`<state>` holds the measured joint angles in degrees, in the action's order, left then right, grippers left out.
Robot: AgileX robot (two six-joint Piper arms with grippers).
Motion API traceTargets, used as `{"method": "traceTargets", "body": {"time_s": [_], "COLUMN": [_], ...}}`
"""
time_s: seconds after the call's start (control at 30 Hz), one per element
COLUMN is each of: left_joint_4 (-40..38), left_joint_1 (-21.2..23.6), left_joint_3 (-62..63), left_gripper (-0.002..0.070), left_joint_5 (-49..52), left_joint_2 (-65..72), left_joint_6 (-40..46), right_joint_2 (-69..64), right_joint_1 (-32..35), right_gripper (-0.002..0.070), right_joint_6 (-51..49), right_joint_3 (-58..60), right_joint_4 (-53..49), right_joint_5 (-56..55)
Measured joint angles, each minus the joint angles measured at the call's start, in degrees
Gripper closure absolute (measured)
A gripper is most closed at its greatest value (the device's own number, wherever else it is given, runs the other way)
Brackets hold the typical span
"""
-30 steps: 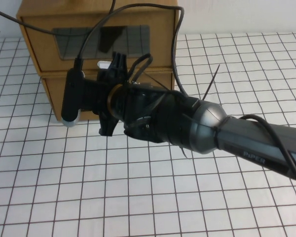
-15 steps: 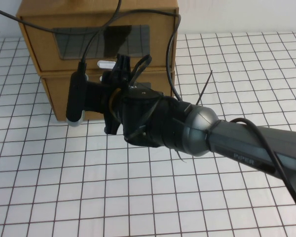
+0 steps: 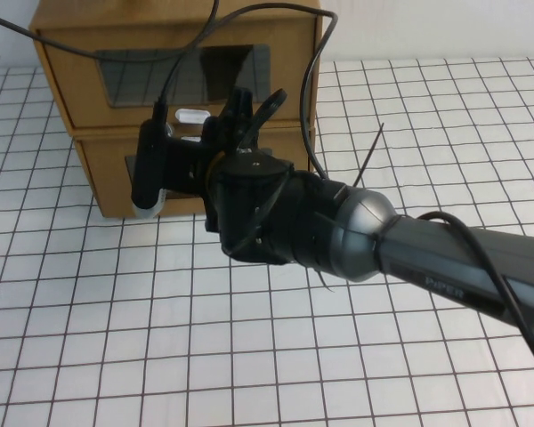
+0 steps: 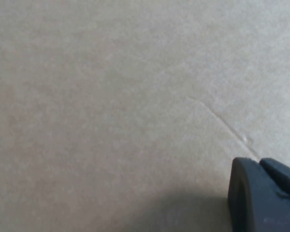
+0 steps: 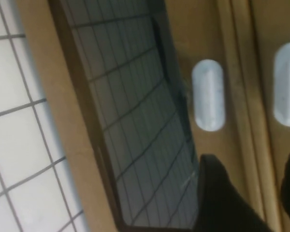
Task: Open the shoe box
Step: 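Pull the top drawer of the cardboard box fully open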
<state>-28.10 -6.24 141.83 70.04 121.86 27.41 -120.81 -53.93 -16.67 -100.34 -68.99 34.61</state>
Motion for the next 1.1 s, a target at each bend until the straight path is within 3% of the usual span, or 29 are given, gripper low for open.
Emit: {"method": "traceTargets", "body": {"time_s": [1.1], "left_joint_4": [-0.96], "left_joint_1": [0.0], "left_joint_3": [0.6], "left_gripper": [0.0678], "left_joint_5": [-0.11], "left_joint_2": [1.17], "left_joint_6": [0.0], "right_joint_2": [-2.08], "right_joint_1": [0.51], "right_gripper": [0.0426], "right_joint_6": [-6.96], "right_joint_3": [-2.77], "right_joint_4": [-9.87], "right_joint_5": [-9.06]}}
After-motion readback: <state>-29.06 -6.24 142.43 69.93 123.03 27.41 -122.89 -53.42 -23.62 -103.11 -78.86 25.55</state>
